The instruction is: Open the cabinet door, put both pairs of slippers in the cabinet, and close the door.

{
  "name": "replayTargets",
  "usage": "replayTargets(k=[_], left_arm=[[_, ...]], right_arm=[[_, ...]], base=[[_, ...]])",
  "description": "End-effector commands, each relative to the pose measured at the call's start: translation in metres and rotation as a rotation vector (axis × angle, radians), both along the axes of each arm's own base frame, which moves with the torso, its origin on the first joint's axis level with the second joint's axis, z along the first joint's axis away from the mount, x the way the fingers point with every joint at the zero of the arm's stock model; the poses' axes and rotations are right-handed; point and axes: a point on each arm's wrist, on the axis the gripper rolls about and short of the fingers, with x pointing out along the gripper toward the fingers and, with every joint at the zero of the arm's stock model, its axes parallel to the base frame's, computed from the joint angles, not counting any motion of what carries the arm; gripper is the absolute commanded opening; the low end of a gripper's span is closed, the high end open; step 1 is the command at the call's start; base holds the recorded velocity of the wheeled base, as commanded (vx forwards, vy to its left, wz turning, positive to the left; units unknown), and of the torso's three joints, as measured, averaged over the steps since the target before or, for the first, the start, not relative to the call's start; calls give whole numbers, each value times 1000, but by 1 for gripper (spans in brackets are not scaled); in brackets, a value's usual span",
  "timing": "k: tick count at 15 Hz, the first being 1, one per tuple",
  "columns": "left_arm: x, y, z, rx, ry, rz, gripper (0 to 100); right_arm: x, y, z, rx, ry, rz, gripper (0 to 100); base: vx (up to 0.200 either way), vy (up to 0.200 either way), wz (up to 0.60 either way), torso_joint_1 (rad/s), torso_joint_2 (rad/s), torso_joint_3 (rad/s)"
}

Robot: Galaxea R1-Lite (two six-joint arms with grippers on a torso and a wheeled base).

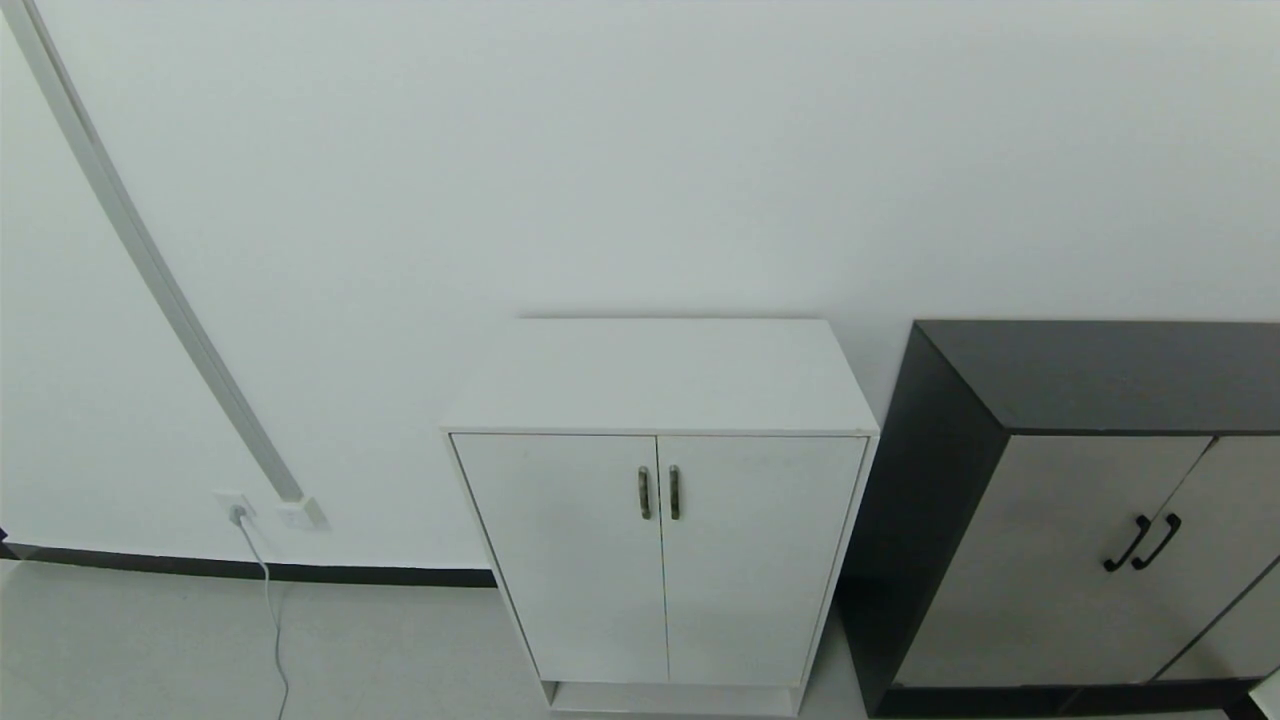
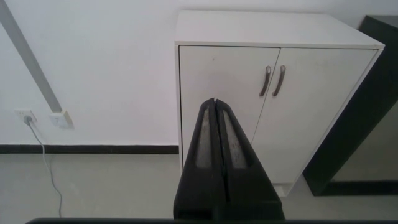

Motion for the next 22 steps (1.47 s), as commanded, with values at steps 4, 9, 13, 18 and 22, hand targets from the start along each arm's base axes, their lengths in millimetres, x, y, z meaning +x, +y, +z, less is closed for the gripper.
replayTargets(k=[4, 9, 13, 18, 22], left_arm=[[0, 0, 0, 0, 0, -3, 0], [0, 0, 0, 0, 0, -1, 0], [0, 0, 0, 0, 0, 0, 0], [0, 0, 0, 0, 0, -1, 0], [0, 0, 0, 0, 0, 0, 0]], right_arm=[[-14, -3, -13, -4, 43, 76, 0], [-17, -4, -14, -6, 32, 62, 0], [-20, -6, -14, 5, -9, -96, 0], [-30, -7, -14, 25, -146, -173, 0], [-39, -7, -15, 42, -253, -186, 0]], base=[[0, 0, 0, 0, 0, 0], [0, 0, 0, 0, 0, 0], [0, 0, 0, 0, 0, 0], [0, 0, 0, 0, 0, 0], [0, 0, 0, 0, 0, 0]])
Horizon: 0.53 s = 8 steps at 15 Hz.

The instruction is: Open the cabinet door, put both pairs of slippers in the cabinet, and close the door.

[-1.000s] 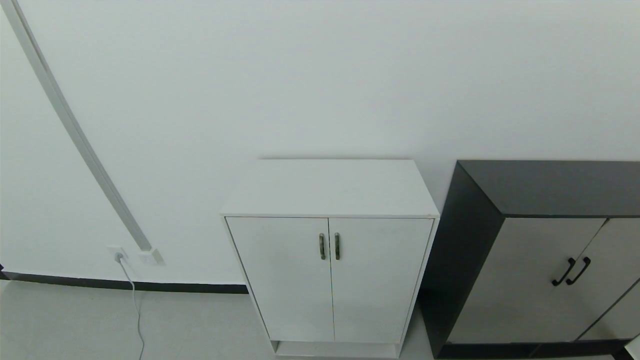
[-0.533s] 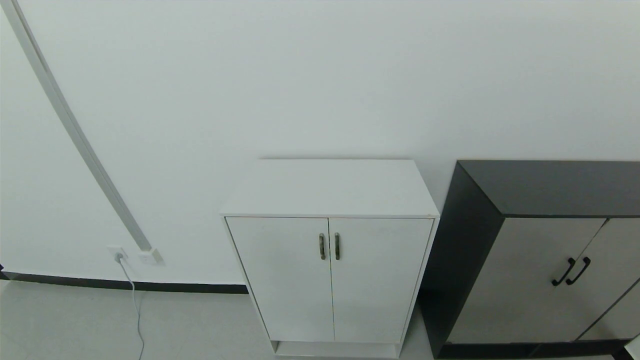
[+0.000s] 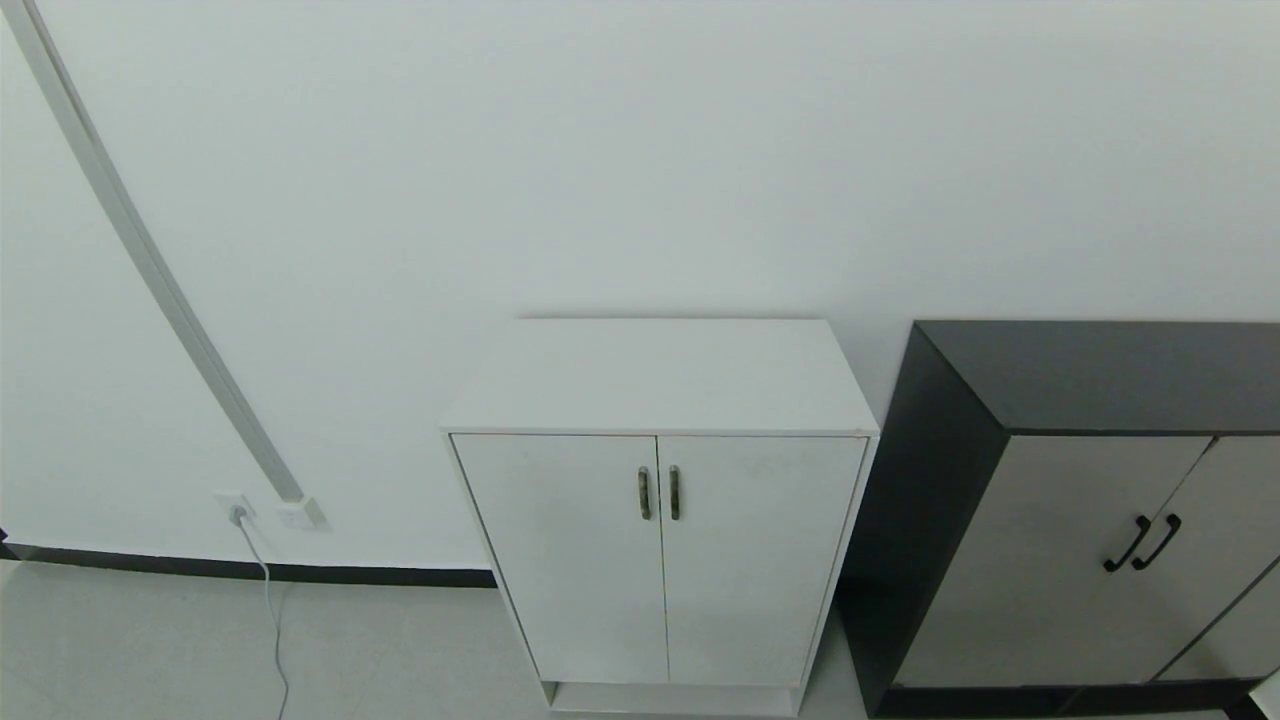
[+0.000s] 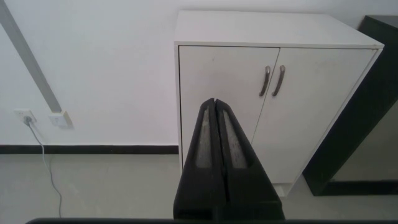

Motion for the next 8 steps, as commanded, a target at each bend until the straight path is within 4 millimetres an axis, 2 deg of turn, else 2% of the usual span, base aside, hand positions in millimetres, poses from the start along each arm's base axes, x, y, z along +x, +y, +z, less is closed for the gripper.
replayTargets(k=[1, 4, 8], left_arm=[[0, 0, 0, 0, 0, -1, 0], [0, 0, 0, 0, 0, -1, 0], [0, 0, 0, 3, 0, 2, 0]], right_arm=[[-7, 0, -1, 5, -85, -19, 0], [-12, 1, -3, 4, -161, -57, 0], [-12, 0, -2, 81, -169, -107, 0]], base=[[0, 0, 0, 0, 0, 0], [0, 0, 0, 0, 0, 0], [0, 0, 0, 0, 0, 0]])
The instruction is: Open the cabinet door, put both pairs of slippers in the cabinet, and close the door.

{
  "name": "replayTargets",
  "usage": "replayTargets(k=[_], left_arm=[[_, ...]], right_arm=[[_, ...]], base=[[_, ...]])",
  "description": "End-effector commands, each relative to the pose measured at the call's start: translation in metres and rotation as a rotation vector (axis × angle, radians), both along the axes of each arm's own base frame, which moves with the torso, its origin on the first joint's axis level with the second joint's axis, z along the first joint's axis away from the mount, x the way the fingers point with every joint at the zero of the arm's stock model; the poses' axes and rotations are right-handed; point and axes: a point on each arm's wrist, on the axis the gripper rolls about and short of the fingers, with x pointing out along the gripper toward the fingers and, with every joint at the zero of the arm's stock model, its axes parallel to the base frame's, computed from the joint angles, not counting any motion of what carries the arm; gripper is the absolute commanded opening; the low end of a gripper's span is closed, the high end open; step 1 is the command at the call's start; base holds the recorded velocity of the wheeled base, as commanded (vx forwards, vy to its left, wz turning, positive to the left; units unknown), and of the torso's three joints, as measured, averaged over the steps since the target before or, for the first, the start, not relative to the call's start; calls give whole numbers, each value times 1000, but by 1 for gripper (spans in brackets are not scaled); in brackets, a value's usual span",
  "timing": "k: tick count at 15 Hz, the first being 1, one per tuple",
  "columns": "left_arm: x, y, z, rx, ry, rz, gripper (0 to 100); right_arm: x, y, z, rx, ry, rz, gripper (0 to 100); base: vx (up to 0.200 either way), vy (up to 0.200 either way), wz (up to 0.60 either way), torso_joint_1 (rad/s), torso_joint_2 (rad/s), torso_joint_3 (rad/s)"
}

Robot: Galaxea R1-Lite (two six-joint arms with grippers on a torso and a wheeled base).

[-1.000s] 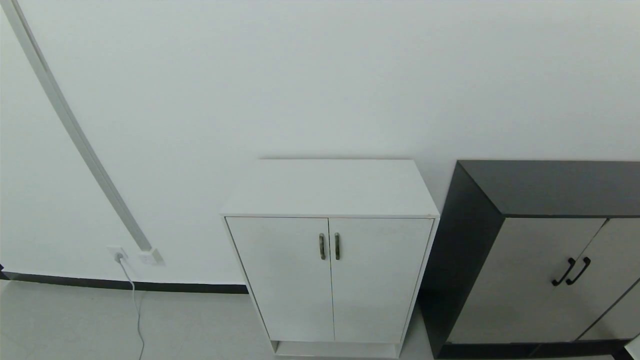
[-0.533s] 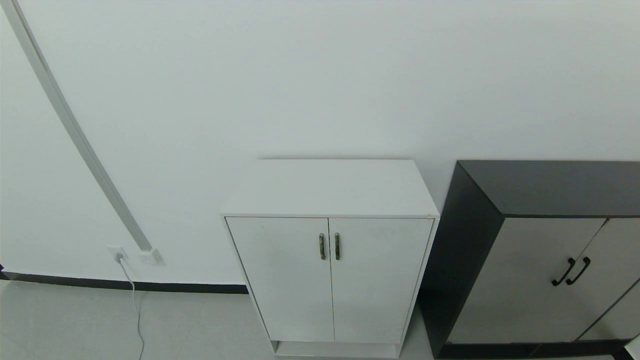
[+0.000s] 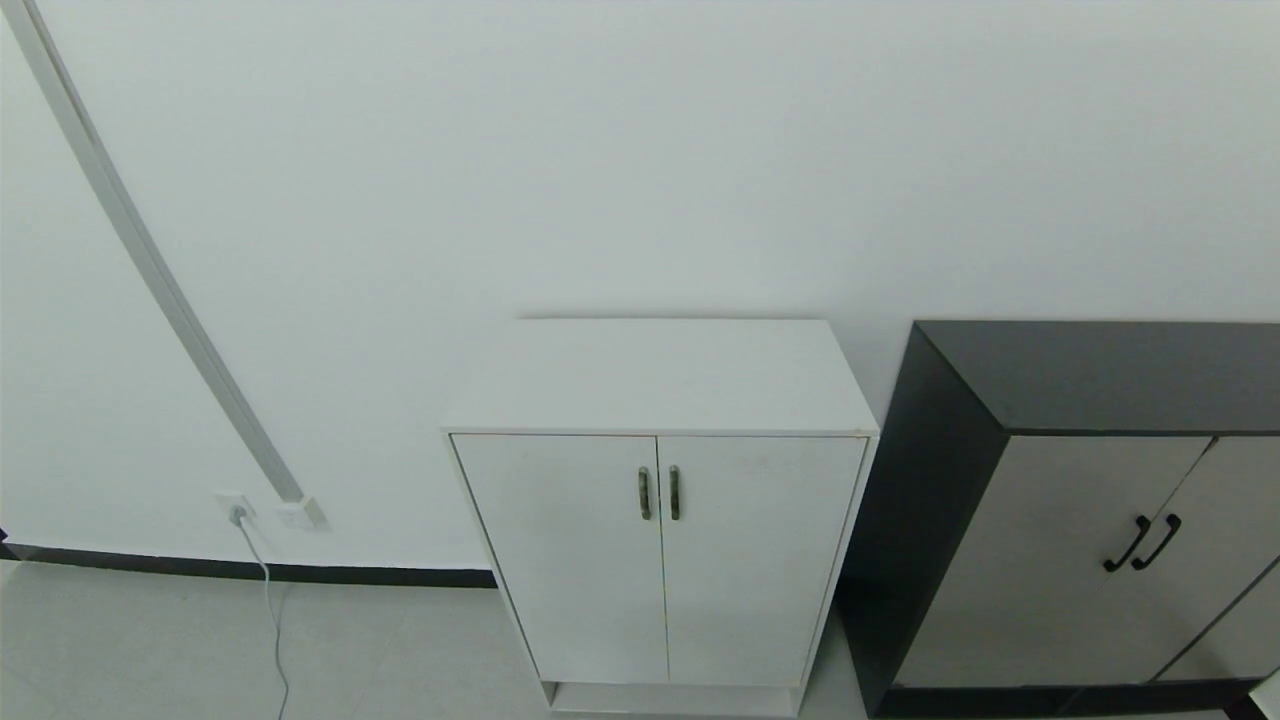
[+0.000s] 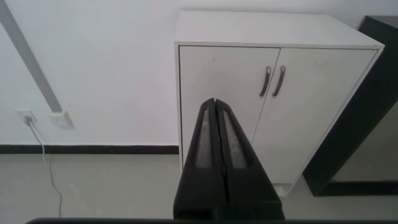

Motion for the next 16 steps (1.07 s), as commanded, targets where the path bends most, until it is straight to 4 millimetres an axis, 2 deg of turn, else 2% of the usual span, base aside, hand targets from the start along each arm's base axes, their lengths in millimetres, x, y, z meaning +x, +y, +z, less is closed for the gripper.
replayTargets(k=[1, 16], left_arm=[[0, 0, 0, 0, 0, 2, 0], [0, 0, 0, 0, -1, 2, 0]], right_arm=[[-1, 0, 0, 5, -13, -7, 0], [-1, 0, 0, -12, -11, 2, 0]], base=[[0, 0, 0, 0, 0, 0], [0, 0, 0, 0, 0, 0]])
